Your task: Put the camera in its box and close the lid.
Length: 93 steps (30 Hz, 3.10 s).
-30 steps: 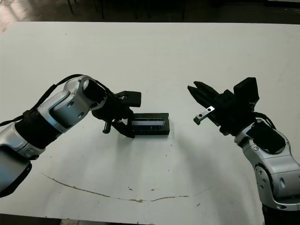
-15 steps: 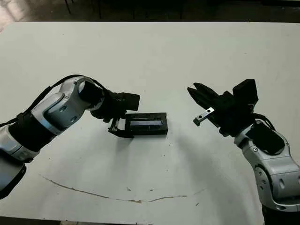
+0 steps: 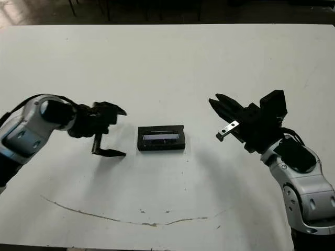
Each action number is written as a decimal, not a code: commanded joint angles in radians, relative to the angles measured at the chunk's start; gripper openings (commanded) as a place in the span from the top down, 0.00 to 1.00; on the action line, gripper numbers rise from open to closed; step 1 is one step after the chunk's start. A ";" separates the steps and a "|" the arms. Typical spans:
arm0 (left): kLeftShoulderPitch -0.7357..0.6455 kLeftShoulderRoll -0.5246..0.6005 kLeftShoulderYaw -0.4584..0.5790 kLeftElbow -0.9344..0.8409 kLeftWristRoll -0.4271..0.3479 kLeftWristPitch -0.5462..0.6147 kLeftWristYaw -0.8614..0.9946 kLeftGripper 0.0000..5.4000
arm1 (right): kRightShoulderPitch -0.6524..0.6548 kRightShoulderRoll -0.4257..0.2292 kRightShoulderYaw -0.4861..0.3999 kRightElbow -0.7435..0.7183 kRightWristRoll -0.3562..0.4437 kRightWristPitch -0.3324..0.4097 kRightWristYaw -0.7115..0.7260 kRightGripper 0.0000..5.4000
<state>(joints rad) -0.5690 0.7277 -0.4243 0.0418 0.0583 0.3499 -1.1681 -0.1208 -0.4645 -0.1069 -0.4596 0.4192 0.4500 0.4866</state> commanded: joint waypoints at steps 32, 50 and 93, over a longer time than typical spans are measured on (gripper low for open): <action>0.299 -0.693 0.271 -0.732 -0.382 0.645 1.046 1.00 | 0.024 0.095 0.016 0.064 -0.073 -0.086 -0.073 1.00; 0.415 -0.818 0.045 -0.431 -0.288 0.658 1.186 1.00 | 0.024 0.067 0.004 0.009 -0.082 -0.028 -0.092 1.00; 0.333 -0.588 0.531 -0.061 -0.039 -0.536 1.232 1.00 | -0.079 0.261 -0.055 0.130 -0.085 -0.124 -0.298 1.00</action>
<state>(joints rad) -0.2588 0.1448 0.0933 -0.0402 0.0313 -0.1877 0.0605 -0.1989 -0.2104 -0.1603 -0.3527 0.3461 0.3340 0.2018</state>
